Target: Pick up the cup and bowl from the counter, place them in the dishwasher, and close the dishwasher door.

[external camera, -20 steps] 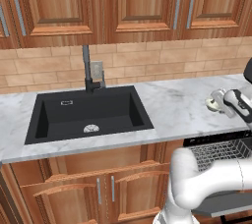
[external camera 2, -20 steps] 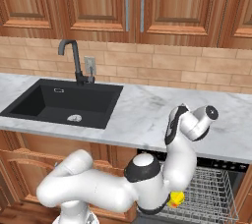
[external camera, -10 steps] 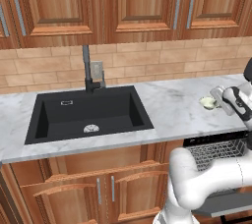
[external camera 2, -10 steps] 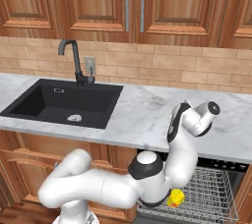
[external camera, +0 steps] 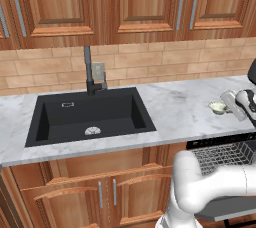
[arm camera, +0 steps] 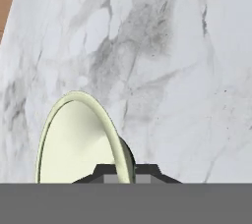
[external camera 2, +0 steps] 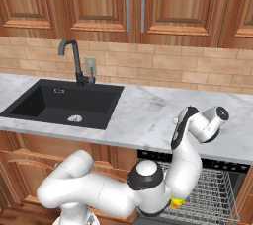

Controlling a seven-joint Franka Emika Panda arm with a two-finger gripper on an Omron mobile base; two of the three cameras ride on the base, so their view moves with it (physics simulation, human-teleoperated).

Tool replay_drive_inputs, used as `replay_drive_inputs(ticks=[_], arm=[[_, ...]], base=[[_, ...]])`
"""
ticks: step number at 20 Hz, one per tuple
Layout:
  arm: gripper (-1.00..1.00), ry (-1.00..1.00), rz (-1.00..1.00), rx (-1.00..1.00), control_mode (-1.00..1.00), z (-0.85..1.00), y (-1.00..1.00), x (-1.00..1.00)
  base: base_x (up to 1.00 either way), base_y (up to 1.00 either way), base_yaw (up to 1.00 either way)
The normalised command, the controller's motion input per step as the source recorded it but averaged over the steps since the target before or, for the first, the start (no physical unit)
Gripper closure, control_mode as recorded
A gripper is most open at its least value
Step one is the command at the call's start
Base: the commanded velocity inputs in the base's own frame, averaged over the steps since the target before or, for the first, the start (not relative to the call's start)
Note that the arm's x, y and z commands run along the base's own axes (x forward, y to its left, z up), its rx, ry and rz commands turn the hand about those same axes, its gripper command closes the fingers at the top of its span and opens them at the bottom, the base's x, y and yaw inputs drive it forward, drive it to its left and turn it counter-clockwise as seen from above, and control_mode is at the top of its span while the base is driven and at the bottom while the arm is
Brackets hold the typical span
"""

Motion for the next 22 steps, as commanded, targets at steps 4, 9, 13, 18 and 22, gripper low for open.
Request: replay_drive_inputs(ticks=[4,9,13,18,22], arm=[[1.0,-0.08,0.0,0.0,-1.0,-0.1,-0.02,-0.75],[1.0,-0.06,0.0,0.0,-1.0,-0.06,0.0,-0.63],[1.0,-0.05,0.0,0.0,-1.0,-0.04,0.0,-0.59],[1.0,-0.08,0.0,0.0,-1.0,0.0,0.0,-0.68],[1.0,-0.08,0.0,0.0,-1.0,0.0,0.0,-0.75]], base=[[0.0,0.0,0.0],[0.0,0.0,0.0],[0.0,0.0,0.0],[0.0,0.0,0.0],[0.0,0.0,0.0]])
